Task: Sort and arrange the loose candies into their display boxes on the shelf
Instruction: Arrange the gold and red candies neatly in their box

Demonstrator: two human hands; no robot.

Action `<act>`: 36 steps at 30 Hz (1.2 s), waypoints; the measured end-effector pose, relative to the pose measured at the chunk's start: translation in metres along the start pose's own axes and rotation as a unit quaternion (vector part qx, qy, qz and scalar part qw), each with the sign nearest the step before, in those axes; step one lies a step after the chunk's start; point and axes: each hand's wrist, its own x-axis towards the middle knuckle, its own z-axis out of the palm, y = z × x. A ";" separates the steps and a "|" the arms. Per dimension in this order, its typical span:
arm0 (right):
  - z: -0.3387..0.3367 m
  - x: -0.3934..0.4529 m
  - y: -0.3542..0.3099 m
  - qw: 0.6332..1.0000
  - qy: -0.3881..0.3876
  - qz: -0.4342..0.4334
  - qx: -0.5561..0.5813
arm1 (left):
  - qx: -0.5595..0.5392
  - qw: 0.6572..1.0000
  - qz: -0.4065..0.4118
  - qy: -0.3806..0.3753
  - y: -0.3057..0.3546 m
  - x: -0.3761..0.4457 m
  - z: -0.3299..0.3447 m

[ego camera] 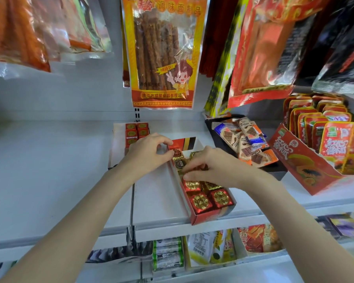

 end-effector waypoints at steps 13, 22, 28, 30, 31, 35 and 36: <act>-0.009 0.007 0.008 0.994 0.091 0.019 0.057 | -0.012 1.000 0.006 0.006 -0.004 0.001 0.000; 0.008 0.039 -0.005 0.983 0.049 0.104 -0.142 | -0.013 1.000 0.007 -0.002 -0.010 0.001 -0.001; 0.007 0.034 -0.002 0.983 0.034 0.064 -0.166 | -0.008 1.000 0.011 -0.004 -0.010 0.002 -0.001; 0.004 0.031 0.001 0.994 0.057 0.052 -0.082 | -0.005 1.000 0.012 -0.004 -0.010 0.003 -0.001; 0.003 0.030 0.003 0.996 0.060 0.049 -0.052 | -0.005 1.000 0.012 -0.004 -0.010 0.003 -0.001; 0.006 0.031 0.002 0.992 0.041 0.044 -0.113 | -0.006 1.000 0.011 -0.003 -0.009 0.003 0.000; 0.008 0.032 0.002 0.989 0.038 0.039 -0.135 | -0.006 1.000 0.010 -0.003 -0.009 0.003 0.000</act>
